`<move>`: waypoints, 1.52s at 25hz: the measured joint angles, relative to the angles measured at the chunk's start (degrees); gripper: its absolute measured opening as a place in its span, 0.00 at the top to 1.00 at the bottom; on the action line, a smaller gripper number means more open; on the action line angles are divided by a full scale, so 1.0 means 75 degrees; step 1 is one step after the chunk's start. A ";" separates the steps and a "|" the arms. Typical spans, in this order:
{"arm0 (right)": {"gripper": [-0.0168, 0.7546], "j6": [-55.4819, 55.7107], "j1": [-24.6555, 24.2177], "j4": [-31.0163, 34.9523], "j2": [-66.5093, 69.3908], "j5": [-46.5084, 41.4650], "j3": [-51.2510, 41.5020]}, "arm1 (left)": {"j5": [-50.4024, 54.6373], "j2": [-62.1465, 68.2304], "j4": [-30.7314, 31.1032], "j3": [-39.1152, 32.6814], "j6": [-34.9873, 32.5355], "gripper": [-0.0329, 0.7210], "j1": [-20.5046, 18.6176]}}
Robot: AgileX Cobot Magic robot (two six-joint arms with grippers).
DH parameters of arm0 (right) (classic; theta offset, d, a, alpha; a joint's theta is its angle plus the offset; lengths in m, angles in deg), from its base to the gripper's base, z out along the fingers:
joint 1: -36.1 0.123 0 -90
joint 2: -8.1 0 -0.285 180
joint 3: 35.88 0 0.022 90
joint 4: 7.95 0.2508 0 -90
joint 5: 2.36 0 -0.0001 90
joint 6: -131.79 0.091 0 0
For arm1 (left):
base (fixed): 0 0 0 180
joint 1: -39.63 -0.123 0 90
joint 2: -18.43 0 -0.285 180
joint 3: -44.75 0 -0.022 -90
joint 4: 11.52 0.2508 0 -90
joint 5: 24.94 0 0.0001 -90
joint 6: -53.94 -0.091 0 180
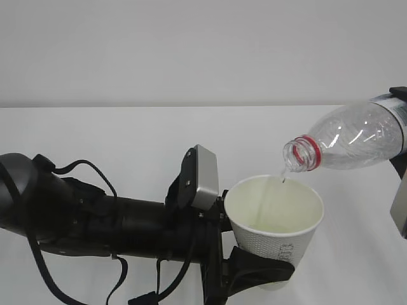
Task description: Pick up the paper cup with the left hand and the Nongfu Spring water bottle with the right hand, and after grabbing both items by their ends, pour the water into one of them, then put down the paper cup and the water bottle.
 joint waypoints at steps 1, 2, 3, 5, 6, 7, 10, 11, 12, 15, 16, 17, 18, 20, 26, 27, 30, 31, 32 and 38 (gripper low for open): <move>0.35 0.0000 0.0000 0.0000 0.0000 0.0000 0.0000 | 0.0000 0.0000 0.0000 0.0000 0.0000 0.24 0.0000; 0.35 0.0000 0.0000 0.0000 0.0000 0.0000 0.0000 | 0.0000 0.0000 0.0000 0.0000 0.0000 0.24 0.0000; 0.35 0.0000 0.0000 0.0000 0.0000 0.0000 0.0000 | 0.0000 0.0000 0.0000 0.0000 0.0000 0.24 0.0000; 0.35 0.0000 0.0000 0.0000 0.0000 0.0000 0.0000 | 0.0000 0.0000 0.0000 0.0000 0.0000 0.24 0.0000; 0.35 0.0000 0.0000 0.0000 0.0000 0.0000 0.0000 | 0.0000 0.0000 0.0000 0.0000 0.0000 0.24 0.0000; 0.35 0.0000 0.0000 0.0000 0.0000 0.0000 0.0000 | 0.0000 0.0000 0.0000 0.0000 0.0000 0.24 0.0000; 0.35 0.0000 0.0000 0.0000 0.0000 0.0000 0.0000 | 0.0000 0.0000 0.0000 0.0000 0.0000 0.24 0.0000; 0.35 0.0000 0.0000 0.0000 0.0000 0.0000 0.0000 | 0.0000 0.0000 0.0000 0.0000 0.0000 0.24 0.0000; 0.35 0.0000 0.0000 0.0000 0.0000 0.0000 0.0000 | 0.0014 0.0000 0.0000 0.0000 0.0000 0.24 0.0000; 0.35 0.0000 0.0000 0.0000 0.0000 0.0000 0.0000 | 0.0014 0.0000 0.0000 0.0000 0.0000 0.24 0.0000; 0.35 0.0000 0.0000 0.0000 0.0000 0.0000 0.0000 | 0.0014 0.0000 0.0000 0.0000 0.0000 0.24 0.0000; 0.35 0.0000 0.0000 0.0000 0.0000 0.0000 0.0000 | 0.0014 0.0000 0.0000 0.0000 0.0000 0.24 0.0000; 0.35 -0.0012 0.0000 0.0000 0.0000 0.0000 0.0000 | 0.0014 0.0000 0.0000 0.0000 0.0000 0.24 0.0000; 0.35 -0.0012 0.0000 0.0000 -0.0013 0.0000 0.0000 | 0.0014 0.0000 0.0000 0.0000 0.0000 0.24 0.0000; 0.35 -0.0012 0.0000 0.0000 -0.0013 0.0004 0.0000 | 0.0014 0.0000 0.0000 0.0000 0.0000 0.25 0.0000; 0.35 -0.0012 0.0000 0.0000 -0.0013 0.0016 0.0000 | 0.0014 0.0000 0.0000 0.0000 0.0000 0.25 0.0000; 0.35 -0.0012 0.0000 0.0000 -0.0013 0.0033 0.0000 | 0.0014 0.0000 0.0000 0.0000 0.0000 0.25 0.0000; 0.35 -0.0012 0.0000 0.0000 -0.0013 0.0050 0.0000 | 0.0014 0.0000 0.0000 0.0000 0.0000 0.25 0.0000; 0.35 -0.0012 0.0000 0.0000 -0.0013 0.0080 0.0000 | 0.0014 0.0000 0.0000 0.0000 0.0000 0.25 0.0000; 0.35 -0.0012 0.0000 0.0000 -0.0013 0.0144 0.0000 | 0.0014 0.0000 0.0000 0.0000 0.0000 0.25 0.0000</move>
